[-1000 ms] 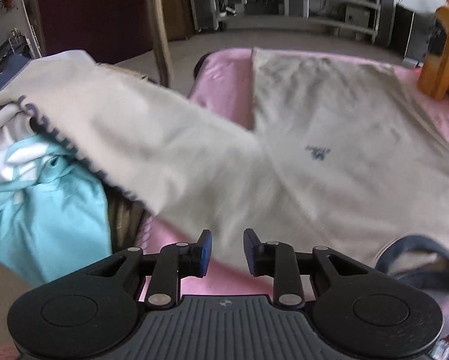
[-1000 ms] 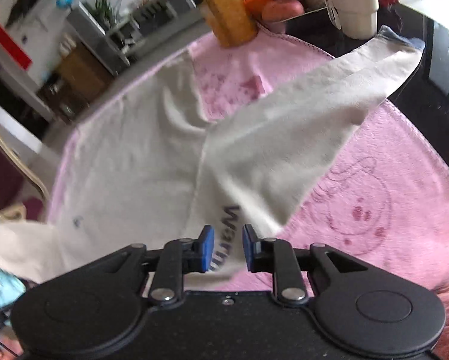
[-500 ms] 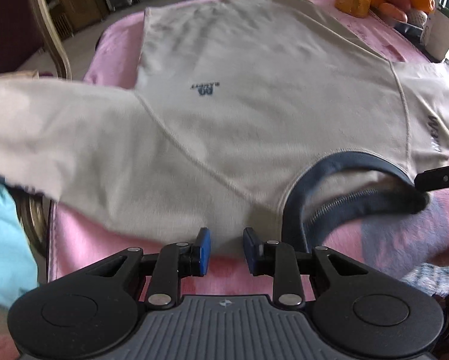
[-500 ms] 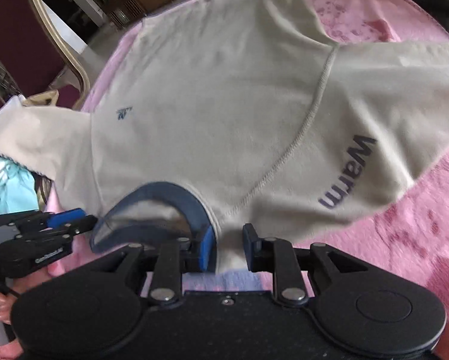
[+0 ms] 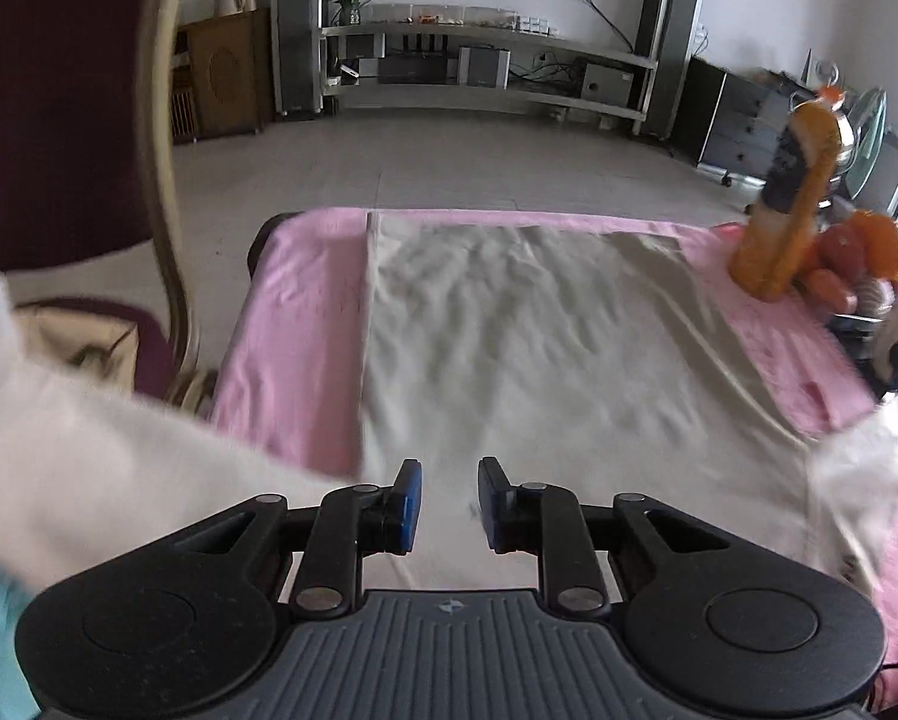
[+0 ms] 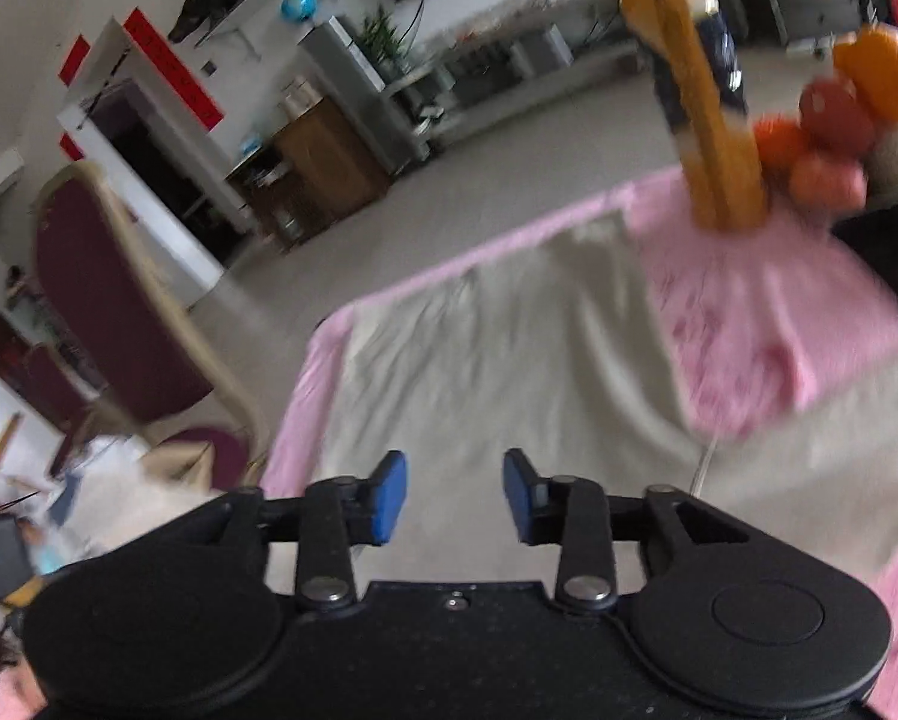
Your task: Fold clothes
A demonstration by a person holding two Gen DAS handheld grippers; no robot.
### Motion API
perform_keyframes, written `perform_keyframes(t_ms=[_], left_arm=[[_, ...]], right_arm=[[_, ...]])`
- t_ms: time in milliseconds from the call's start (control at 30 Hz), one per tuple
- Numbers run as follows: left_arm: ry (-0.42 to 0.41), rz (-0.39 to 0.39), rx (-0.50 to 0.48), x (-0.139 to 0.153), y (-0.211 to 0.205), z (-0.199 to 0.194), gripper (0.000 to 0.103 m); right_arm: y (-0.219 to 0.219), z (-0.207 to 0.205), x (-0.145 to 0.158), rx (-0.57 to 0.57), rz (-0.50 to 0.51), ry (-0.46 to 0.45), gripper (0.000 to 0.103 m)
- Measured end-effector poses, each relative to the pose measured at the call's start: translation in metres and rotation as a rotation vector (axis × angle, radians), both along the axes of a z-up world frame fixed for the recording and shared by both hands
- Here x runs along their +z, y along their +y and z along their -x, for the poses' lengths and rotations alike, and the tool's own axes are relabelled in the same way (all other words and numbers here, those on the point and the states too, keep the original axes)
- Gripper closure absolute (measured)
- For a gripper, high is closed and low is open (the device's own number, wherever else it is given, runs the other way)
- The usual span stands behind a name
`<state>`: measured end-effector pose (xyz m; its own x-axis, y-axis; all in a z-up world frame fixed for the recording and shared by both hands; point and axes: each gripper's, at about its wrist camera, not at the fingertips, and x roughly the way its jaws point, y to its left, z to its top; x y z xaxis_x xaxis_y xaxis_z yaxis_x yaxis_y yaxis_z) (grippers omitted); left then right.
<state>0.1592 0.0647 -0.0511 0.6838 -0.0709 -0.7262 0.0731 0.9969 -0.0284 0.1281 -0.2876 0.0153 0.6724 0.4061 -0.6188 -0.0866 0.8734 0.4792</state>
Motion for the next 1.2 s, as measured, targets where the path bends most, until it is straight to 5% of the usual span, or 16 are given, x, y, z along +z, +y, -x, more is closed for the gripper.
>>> perform_keyframes(t_ms=[233, 433, 533, 633, 733, 900, 1033, 1200], left_arm=[[0.061, -0.118, 0.027, -0.059, 0.002, -0.079, 0.088], [0.103, -0.154, 0.037, -0.084, 0.007, -0.095, 0.09], [0.097, -0.203, 0.013, -0.085, 0.002, -0.094, 0.09], [0.098, -0.239, 0.011, -0.087, -0.002, -0.093, 0.09], [0.102, -0.26, 0.015, -0.088, -0.004, -0.092, 0.09], [0.102, -0.266, 0.022, -0.088, 0.0, -0.09, 0.087], [0.079, -0.215, 0.019, -0.077, 0.001, -0.084, 0.09], [0.068, -0.13, -0.057, -0.071, -0.013, -0.076, 0.085]], right_arm=[[-0.039, -0.093, -0.078, -0.138, 0.105, 0.09, 0.065], [-0.059, -0.124, -0.137, -0.152, 0.114, 0.232, 0.072], [-0.057, -0.127, -0.141, -0.128, 0.114, 0.218, 0.076], [-0.038, -0.127, -0.144, -0.083, 0.195, 0.201, 0.098], [-0.023, -0.125, -0.141, -0.113, 0.347, 0.172, 0.099], [-0.025, -0.124, -0.141, -0.136, 0.357, 0.164, 0.092], [-0.044, -0.11, -0.12, -0.188, 0.239, 0.154, 0.086], [-0.05, -0.098, -0.123, -0.108, 0.011, 0.223, 0.086]])
